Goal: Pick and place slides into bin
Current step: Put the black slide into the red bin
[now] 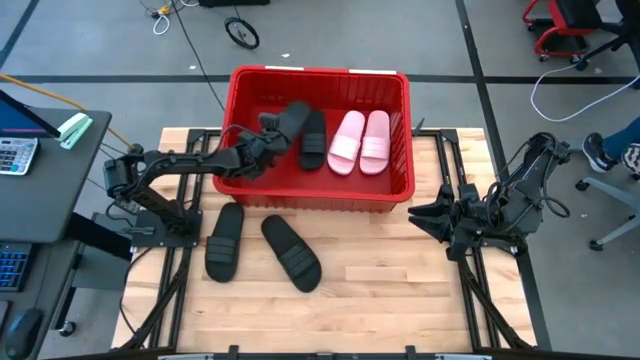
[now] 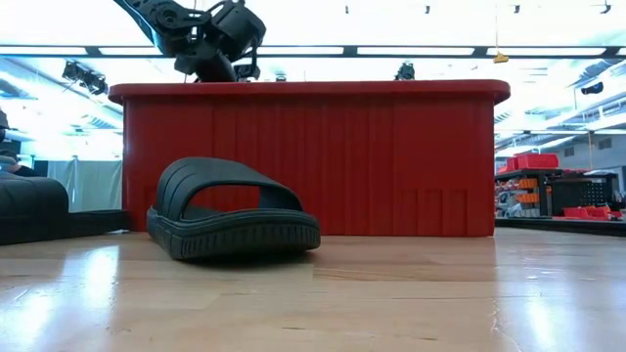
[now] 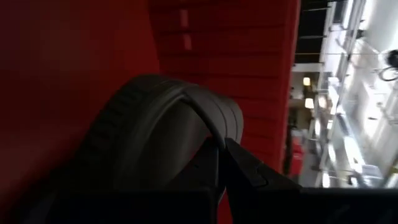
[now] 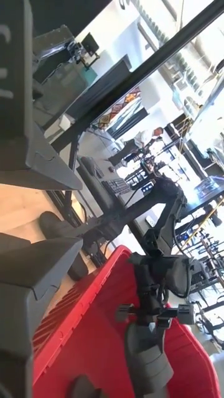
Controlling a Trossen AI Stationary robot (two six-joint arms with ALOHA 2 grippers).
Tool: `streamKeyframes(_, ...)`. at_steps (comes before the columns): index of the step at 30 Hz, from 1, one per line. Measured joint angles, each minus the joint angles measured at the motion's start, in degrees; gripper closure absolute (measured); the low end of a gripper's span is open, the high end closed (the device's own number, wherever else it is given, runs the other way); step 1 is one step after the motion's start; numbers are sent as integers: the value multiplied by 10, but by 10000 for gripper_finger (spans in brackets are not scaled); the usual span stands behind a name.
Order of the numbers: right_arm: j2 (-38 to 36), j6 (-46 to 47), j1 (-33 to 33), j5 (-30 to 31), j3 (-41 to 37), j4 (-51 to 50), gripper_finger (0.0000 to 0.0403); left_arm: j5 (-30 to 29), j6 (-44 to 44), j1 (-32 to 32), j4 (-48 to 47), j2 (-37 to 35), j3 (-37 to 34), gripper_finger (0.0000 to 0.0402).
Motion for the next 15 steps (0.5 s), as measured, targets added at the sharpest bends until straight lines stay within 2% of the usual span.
streamKeyframes(6,0,4,0,-1,0,0,264,2,-30,30,-68,0,0,390)
streamKeyframes(10,0,4,0,-1,0,0,264,31,-22,63,-112,0,-1,374)
streamKeyframes(15,0,4,0,-2,0,-5,264,86,63,94,-104,0,0,355)
